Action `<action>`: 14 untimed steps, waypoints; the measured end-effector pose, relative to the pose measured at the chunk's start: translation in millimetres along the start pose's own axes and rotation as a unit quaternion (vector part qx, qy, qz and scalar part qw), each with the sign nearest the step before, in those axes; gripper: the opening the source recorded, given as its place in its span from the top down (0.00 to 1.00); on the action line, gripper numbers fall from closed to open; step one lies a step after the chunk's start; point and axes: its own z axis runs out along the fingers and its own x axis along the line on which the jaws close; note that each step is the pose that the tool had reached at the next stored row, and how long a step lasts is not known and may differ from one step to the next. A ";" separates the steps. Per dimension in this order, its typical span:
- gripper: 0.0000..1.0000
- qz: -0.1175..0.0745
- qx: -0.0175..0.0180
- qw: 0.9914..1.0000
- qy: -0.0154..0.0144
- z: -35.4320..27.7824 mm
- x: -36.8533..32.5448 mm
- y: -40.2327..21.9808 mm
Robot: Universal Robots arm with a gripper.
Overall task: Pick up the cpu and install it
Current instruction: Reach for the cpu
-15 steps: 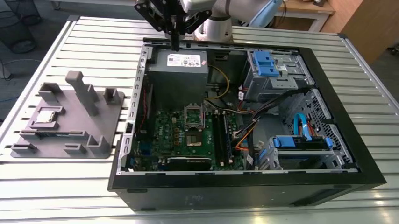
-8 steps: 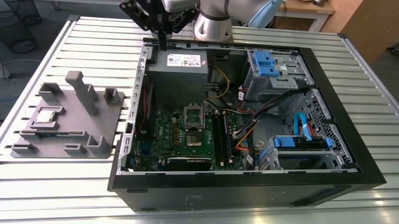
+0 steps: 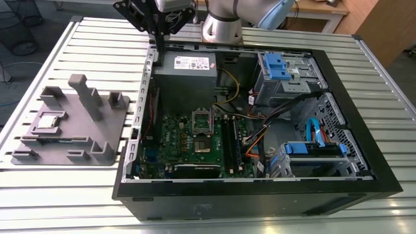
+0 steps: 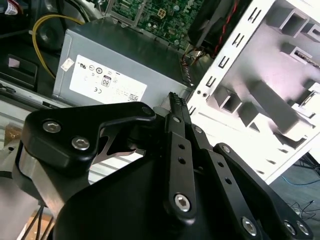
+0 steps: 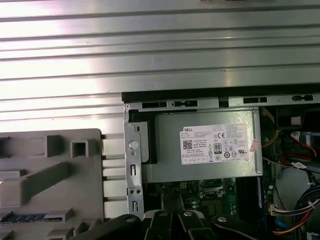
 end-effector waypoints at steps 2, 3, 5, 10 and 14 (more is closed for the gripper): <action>0.89 0.000 0.000 1.000 0.000 -0.1 3.1 -0.2; 0.89 0.000 0.000 1.000 0.000 -0.1 4.6 -0.3; 0.89 0.000 0.000 1.000 0.000 -0.1 6.7 -0.5; 0.89 0.000 0.000 1.000 0.000 -0.2 8.5 -0.6; 0.89 0.000 0.000 1.000 0.000 -0.2 8.6 -0.6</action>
